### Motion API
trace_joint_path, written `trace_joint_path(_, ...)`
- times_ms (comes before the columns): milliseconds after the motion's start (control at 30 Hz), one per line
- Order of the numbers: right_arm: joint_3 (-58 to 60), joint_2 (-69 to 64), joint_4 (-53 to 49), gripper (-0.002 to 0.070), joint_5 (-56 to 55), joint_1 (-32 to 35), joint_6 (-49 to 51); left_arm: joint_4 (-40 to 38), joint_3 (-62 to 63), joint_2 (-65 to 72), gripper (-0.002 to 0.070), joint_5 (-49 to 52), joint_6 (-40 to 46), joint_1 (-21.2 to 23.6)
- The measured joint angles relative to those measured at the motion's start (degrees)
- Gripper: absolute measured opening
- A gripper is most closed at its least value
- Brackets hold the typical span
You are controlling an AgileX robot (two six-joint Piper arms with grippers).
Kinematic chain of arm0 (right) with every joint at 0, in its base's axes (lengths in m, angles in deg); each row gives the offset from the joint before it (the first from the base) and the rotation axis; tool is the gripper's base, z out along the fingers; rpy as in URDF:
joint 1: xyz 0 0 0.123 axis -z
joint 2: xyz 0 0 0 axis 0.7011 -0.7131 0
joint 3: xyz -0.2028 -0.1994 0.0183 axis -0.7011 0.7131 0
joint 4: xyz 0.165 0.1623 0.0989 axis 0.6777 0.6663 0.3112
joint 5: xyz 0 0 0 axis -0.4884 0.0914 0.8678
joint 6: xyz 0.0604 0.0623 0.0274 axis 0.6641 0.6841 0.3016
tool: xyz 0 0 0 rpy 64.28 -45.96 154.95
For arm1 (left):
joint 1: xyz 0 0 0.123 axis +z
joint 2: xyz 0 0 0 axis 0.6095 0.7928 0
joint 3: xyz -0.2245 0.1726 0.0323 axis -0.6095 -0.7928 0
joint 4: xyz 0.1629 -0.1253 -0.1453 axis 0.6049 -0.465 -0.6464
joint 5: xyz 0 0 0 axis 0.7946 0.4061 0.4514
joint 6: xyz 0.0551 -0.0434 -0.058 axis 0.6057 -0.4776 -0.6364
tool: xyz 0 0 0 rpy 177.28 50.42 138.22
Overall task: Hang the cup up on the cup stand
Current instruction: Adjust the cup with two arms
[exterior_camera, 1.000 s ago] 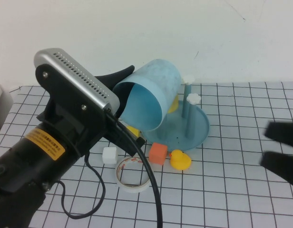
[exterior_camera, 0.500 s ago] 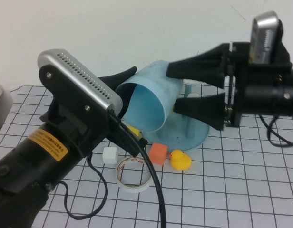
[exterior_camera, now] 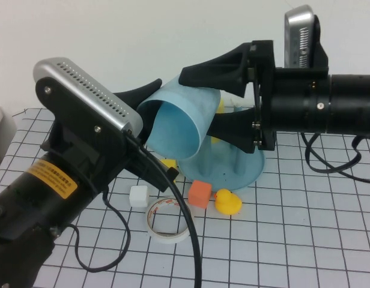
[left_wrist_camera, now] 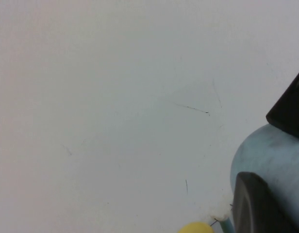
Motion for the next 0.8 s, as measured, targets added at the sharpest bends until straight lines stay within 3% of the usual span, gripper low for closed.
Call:
trace_joint_path(300,0.0,-0.21,0.31,0.0671,-1.16,-0.29,0.45,-0.21,0.0,0.24,0.0015,0.4,0.0,0.11)
trace_joint_path(433,0.0,-0.34,0.31,0.0609,-2.64,-0.29,0.45,-0.31,0.0,1.46,0.0015,-0.25,0.0,0.11)
trace_joint_path(600,0.0,-0.48,0.19,0.0605,-4.05,-0.29,0.45,-0.41,0.0,2.71,0.003,-0.98,0.0,0.11)
trace_joint_path(733,0.0,-0.7,0.1,0.0591,-4.02,-0.29,-2.05,-0.17,0.0,2.78,0.0153,-0.04,0.0,0.11)
trace_joint_path(800,0.0,-0.7,0.1,0.0589,-3.72,-0.29,-3.44,-0.03,0.0,2.78,0.0274,1.24,-0.11,0.01)
